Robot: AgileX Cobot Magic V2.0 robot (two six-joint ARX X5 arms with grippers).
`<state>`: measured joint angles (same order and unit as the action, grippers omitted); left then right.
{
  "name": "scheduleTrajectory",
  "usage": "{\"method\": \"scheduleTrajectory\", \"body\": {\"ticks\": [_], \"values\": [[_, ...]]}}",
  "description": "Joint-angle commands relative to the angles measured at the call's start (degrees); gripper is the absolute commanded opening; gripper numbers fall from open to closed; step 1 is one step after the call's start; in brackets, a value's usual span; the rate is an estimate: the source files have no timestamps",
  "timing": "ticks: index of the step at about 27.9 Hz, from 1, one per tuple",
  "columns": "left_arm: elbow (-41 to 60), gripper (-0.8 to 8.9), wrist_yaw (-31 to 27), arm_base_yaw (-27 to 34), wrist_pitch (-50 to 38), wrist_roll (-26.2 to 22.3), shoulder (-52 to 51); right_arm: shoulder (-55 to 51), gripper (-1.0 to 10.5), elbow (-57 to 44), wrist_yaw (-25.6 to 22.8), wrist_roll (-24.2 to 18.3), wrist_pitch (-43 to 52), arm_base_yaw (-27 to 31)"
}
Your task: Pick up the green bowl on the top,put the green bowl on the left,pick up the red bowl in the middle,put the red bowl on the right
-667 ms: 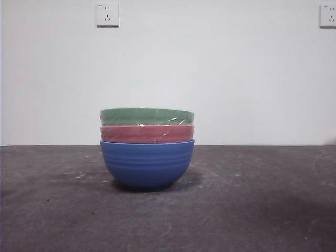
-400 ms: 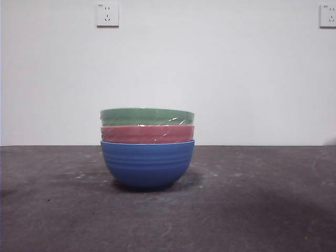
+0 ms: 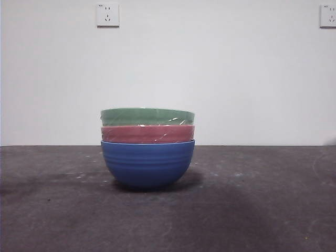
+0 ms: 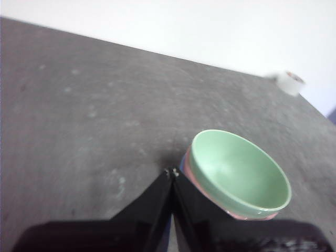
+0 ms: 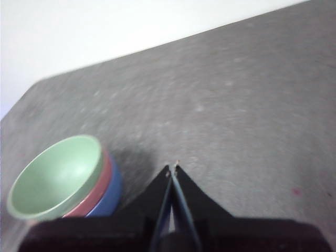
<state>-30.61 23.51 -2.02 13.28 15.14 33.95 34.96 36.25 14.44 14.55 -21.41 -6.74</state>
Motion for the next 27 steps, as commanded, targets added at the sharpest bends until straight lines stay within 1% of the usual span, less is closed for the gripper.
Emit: {"method": "scheduleTrajectory", "body": {"ticks": [1, 5, 7, 10, 12, 14, 15, 16, 17, 18, 19, 21, 23, 24, 27], "values": [[-5.0, -0.08, 3.6, 0.1, 1.4, -6.5, 6.1, 5.5, -0.1, 5.1, 3.7, -8.2, -2.5, 0.0], [-12.5, -0.08, 9.4, -0.1, 6.6, -11.5, 14.3, 12.9, 0.0, 11.1, 9.1, -14.2, -6.4, 0.0], [-15.8, -0.08, 11.1, -0.7, 10.4, -14.6, 17.7, 16.0, 0.0, 13.2, 11.5, -16.6, -8.3, 0.0], [-20.0, -0.08, 11.4, -2.6, 16.2, -18.8, 22.1, 19.5, 0.0, 15.2, 14.8, -19.7, -10.3, 0.0], [-21.8, -0.04, 11.4, -4.4, 18.9, -20.6, 24.3, 21.0, 0.0, 15.5, 15.8, -21.1, -10.8, -0.1], [-22.4, -0.03, 11.4, -6.1, 19.5, -21.5, 25.4, 21.9, 0.0, 15.5, 15.5, -21.3, -10.8, -0.1], [-22.6, 0.06, 11.3, -7.2, 19.4, -21.7, 25.9, 22.2, 0.2, 15.5, 15.6, -21.6, -10.8, -0.1], [-22.7, 0.23, 11.2, -8.2, 19.4, -21.9, 26.2, 22.4, 0.6, 15.5, 15.6, -21.6, -10.8, -0.1], [-22.7, 0.85, 11.0, -9.2, 19.3, -21.9, 26.3, 22.6, 1.2, 15.5, 15.5, -21.5, -10.8, -0.1], [-22.7, 2.05, 10.4, -10.8, 18.4, -21.9, 26.5, 22.6, 2.1, 15.5, 15.4, -21.5, -10.8, -0.1], [-22.7, 2.81, 9.6, -12.5, 17.6, -21.9, 26.6, 22.6, 2.5, 15.5, 15.3, -21.5, -10.7, -0.1], [-23.8, 2.87, 9.2, -15.8, 18.0, -21.9, 28.0, 22.6, 2.5, 15.5, 15.3, -21.5, -10.6, -0.1], [-27.4, 2.87, 9.0, -18.5, 21.9, -22.4, 31.6, 22.6, 2.5, 15.5, 15.3, -21.4, -10.6, -0.2], [-29.7, 2.87, 8.3, -19.8, 24.1, -23.6, 33.8, 22.6, 2.5, 15.5, 15.3, -21.4, -10.6, -0.2], [-37.1, 2.87, 1.3, -24.8, 29.9, -28.7, 40.9, 22.6, 2.5, 15.5, 15.5, -21.4, -10.8, -0.6]]}}
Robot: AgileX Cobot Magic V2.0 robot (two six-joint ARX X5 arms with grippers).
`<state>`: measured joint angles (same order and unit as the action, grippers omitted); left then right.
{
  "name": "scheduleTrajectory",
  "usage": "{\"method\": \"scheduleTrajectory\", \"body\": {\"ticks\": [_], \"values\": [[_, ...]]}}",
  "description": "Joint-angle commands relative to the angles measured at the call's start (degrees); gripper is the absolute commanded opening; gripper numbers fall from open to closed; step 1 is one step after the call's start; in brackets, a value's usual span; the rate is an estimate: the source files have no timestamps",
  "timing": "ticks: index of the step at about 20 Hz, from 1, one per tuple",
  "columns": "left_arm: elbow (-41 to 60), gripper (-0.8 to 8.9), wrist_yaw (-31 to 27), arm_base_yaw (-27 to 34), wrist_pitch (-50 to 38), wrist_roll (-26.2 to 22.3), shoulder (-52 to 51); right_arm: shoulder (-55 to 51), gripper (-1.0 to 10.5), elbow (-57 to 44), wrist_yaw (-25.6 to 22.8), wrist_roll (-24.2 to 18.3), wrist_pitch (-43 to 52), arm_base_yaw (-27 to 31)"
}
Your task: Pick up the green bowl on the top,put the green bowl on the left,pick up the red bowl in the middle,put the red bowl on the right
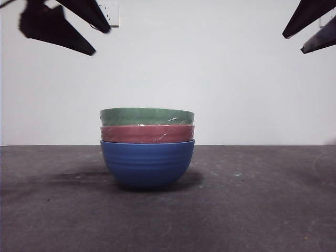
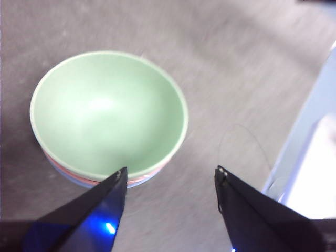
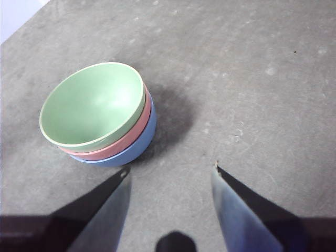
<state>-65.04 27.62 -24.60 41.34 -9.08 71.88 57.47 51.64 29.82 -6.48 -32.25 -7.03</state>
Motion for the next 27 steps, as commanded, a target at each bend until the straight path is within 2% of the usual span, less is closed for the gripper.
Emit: {"method": "scheduleTrajectory", "body": {"ticks": [1, 4, 8, 17, 18, 21, 24, 26, 27], "values": [[-5.0, 2.87, -5.2, -3.9, 3.5, -6.5, 5.1, 0.1, 2.5, 0.1, 0.1, -0.4, 0.0, -0.3], [-9.5, 2.87, -9.4, -7.4, 6.6, -10.5, 9.9, 0.1, 2.5, 0.1, 0.1, -0.4, -0.2, -0.3], [-12.3, 2.83, -12.6, -10.8, 8.2, -12.2, 15.2, 0.1, 2.5, 0.1, 0.1, -0.4, -0.4, -0.3], [-12.4, 2.78, -14.3, -14.6, 7.6, -14.4, 22.5, 0.1, 2.5, 0.1, 0.1, -0.4, -0.9, -0.3], [-12.4, 2.63, -14.3, -14.9, 7.6, -15.0, 22.5, 0.1, 2.5, 0.1, 0.1, -0.4, -0.9, -0.3], [-12.4, 0.58, -16.1, -14.8, 8.4, -15.7, 22.5, 0.1, 2.5, 0.1, 0.1, -0.4, -0.9, -0.3], [-12.4, 0.51, -16.6, -14.8, 8.7, -16.7, 22.5, 0.1, 2.5, 0.1, 0.1, -0.4, -1.0, -0.3], [-12.4, -0.13, -16.9, -14.8, 8.9, -17.6, 22.5, 0.1, 2.5, 0.1, 0.1, -0.4, -1.2, -0.3], [-12.4, -0.09, -16.9, -14.8, 9.0, -18.1, 22.5, 0.1, 2.5, 0.1, 0.1, -0.4, -1.2, -0.3]]}}
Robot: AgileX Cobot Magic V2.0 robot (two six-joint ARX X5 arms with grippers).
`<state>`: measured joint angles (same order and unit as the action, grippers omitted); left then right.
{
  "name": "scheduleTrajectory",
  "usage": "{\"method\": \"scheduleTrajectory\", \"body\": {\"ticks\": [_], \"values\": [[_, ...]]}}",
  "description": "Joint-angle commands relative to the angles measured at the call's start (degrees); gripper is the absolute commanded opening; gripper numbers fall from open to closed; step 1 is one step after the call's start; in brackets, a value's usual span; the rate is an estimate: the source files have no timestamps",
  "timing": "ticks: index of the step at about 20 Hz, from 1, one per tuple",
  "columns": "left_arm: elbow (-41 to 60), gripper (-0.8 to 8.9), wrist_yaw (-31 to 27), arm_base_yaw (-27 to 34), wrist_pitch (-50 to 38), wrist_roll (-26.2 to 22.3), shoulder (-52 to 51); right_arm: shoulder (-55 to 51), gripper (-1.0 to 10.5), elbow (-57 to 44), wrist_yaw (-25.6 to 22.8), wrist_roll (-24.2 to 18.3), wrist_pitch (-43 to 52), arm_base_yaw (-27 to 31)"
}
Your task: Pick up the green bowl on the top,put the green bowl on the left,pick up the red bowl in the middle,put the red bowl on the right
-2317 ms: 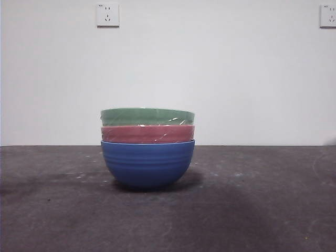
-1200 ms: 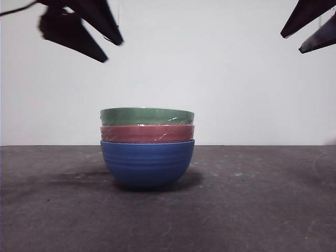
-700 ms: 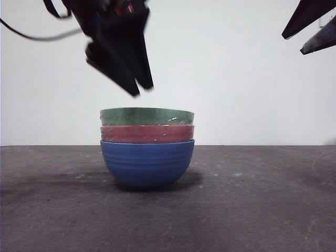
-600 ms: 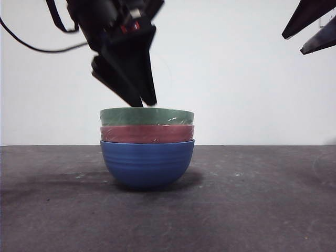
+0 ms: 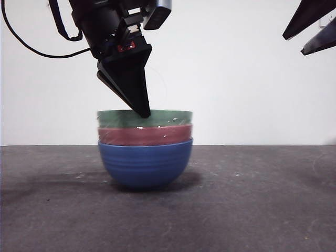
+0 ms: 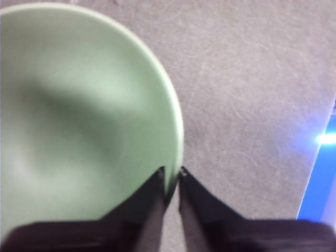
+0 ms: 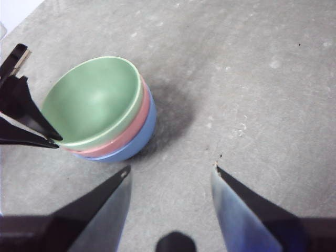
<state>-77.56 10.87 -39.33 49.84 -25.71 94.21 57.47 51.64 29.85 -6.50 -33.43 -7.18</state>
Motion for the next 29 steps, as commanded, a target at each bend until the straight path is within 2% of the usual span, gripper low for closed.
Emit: {"method": "scheduleTrajectory", "body": {"ticks": [1, 7, 10, 13, 16, 19, 21, 24, 29], "values": [[0.2, -0.09, -0.2, 0.0, 0.6, -1.5, 0.1, 0.1, 2.5, 0.1, 0.1, -0.4, -0.1, -0.2], [-0.2, -0.09, -0.3, 0.0, -1.9, -1.6, 0.1, 0.1, 2.5, 0.1, 0.1, -0.4, -0.1, -0.2], [-4.3, -0.09, -0.3, -0.1, -0.1, -1.5, 0.1, 0.1, 2.5, 0.1, 0.1, -0.4, -0.1, -0.2], [-12.5, -0.08, -0.3, -0.1, 6.6, -0.5, 0.1, 0.1, 2.5, 0.1, 0.1, -0.4, -0.1, -0.2], [-21.2, -0.09, -0.4, -0.1, 16.7, 4.3, -0.7, 0.1, 2.5, 0.1, 0.0, -0.4, -0.1, -0.2], [-22.1, -0.09, -3.0, -0.1, 23.2, 6.9, -5.5, 0.1, 2.5, 0.1, 0.0, -0.4, -0.1, -0.2], [-20.0, -0.09, -3.4, -0.1, 25.4, 8.3, -9.1, 0.1, 2.5, 0.1, 0.0, -0.4, -0.1, -0.2], [-8.0, -0.09, -3.9, -0.1, 20.1, 12.4, -16.7, 0.1, 2.5, 0.1, 0.0, -0.4, -0.2, -0.2], [11.0, -0.09, -11.7, -0.1, 11.0, 21.1, -23.6, 0.1, 2.5, 0.1, 0.0, 0.2, -0.1, -0.2]]}}
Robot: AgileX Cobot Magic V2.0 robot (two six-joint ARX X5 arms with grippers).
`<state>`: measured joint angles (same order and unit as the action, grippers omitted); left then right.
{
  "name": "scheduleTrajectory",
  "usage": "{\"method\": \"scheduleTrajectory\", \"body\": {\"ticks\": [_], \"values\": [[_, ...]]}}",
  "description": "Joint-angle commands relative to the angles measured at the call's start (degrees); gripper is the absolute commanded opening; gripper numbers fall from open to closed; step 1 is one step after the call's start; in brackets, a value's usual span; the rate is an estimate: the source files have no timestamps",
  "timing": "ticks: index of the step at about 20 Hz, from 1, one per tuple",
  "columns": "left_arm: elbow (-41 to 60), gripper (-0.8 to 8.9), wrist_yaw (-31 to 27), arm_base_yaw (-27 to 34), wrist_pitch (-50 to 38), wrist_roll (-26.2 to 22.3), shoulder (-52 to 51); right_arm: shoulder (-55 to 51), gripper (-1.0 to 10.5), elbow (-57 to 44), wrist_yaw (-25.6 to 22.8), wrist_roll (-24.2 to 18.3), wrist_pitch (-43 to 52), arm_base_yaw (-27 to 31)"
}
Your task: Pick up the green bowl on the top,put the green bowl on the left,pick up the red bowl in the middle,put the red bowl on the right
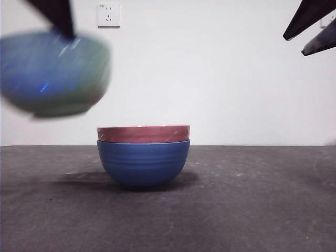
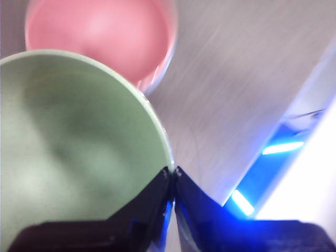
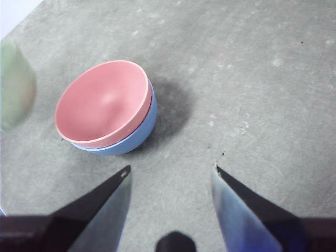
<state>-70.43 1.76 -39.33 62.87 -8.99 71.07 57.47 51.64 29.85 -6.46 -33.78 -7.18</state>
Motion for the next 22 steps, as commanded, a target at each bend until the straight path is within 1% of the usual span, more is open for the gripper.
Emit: {"method": "scheduleTrajectory", "body": {"ticks": [1, 5, 7, 14, 15, 16, 17, 18, 22], "values": [[6.4, -0.09, -4.5, -0.1, -3.6, 5.1, -0.4, 0.1, 2.5, 0.1, 0.0, 0.2, 0.2, -0.2], [14.6, -0.09, -4.7, -0.1, -15.0, 6.3, 0.6, 0.1, 2.5, 0.1, 0.0, 0.6, 0.2, -0.2], [17.5, -0.09, -4.6, -0.1, -19.1, 6.3, 1.9, 0.1, 2.5, 0.1, 0.0, 0.6, 0.2, -0.2], [19.0, 0.0, -4.5, -0.1, -20.7, 6.4, 6.0, 0.1, 2.5, 0.1, 0.0, 0.8, 0.3, -0.2], [19.0, 0.17, -4.4, -0.1, -20.5, 6.4, 6.1, 0.1, 2.5, 0.1, 0.2, 0.9, 0.5, -0.2], [19.0, 1.03, -4.4, -0.1, -20.3, 6.4, 6.1, 0.1, 2.5, 0.1, 0.2, 1.1, 0.7, -0.3], [19.0, 2.18, -4.5, -0.1, -19.8, 6.5, 6.1, 0.1, 2.5, 0.1, 0.3, 1.3, 1.1, -0.8], [19.0, 2.91, -4.6, -0.1, -19.1, 7.4, 6.0, 0.1, 2.5, 0.2, 0.2, 1.3, 1.9, -1.7], [16.7, 2.93, -4.4, 0.3, -15.8, 9.9, 4.1, 2.2, 2.5, 4.4, -0.3, 1.0, 2.0, -8.3]]}}
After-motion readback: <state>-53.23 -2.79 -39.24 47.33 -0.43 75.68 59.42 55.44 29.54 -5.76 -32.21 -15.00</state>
